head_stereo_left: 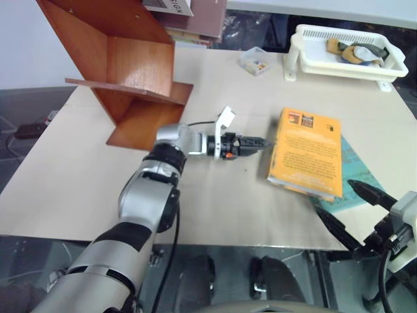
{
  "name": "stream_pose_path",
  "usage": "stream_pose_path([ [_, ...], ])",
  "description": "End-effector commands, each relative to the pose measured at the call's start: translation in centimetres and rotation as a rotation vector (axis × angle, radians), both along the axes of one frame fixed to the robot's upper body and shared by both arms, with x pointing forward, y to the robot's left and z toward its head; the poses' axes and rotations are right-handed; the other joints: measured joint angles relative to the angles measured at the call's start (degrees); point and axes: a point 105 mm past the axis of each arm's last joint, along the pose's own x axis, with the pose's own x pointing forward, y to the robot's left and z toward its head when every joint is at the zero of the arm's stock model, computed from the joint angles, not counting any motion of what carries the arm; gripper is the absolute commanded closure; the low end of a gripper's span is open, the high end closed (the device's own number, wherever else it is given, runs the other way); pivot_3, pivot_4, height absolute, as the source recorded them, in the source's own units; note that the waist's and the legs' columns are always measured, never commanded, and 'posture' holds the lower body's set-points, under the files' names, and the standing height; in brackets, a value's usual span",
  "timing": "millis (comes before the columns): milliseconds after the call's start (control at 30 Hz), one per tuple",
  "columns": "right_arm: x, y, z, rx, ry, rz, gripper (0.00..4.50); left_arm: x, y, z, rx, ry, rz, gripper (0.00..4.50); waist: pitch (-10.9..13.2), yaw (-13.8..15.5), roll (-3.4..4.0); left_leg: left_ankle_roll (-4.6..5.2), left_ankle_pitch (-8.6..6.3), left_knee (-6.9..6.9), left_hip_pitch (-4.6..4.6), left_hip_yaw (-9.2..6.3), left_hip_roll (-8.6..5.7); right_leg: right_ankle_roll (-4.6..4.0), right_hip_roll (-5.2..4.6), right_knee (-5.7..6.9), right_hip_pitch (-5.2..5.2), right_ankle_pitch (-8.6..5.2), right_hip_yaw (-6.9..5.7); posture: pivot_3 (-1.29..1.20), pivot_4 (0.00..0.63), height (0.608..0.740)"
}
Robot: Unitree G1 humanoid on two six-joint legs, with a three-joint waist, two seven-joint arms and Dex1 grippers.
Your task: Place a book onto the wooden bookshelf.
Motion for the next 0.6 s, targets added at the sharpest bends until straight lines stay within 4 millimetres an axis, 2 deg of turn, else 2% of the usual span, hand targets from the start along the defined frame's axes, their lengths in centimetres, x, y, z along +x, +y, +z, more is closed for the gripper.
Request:
stream_pose_path([
  [33,0.0,0.6,1.5,0.012,-0.082,0.003,0.04,0.2,-1.5,1.6,-0.055,-0.036,-0.018,0.00,0.1,0.0,-0.15,0.00,0.00,0.02,0.00,-0.02,0.00,0.00,0.00,0.00,0.01,0.00,-0.01,0.00,0.150,0.740],
  [600,0.9,1.7,1.4,0.031,-0.043,0.039,0.04,-0.4,-4.6,0.8,-0.075,-0.007,-0.041,0.00,0.1,0.1,-0.24,0.03,-0.02,0.05,-0.06,-0.12,-0.02,0.01,-0.02,-0.06,0.07,0.00,-0.10,0.00,0.150,0.740],
])
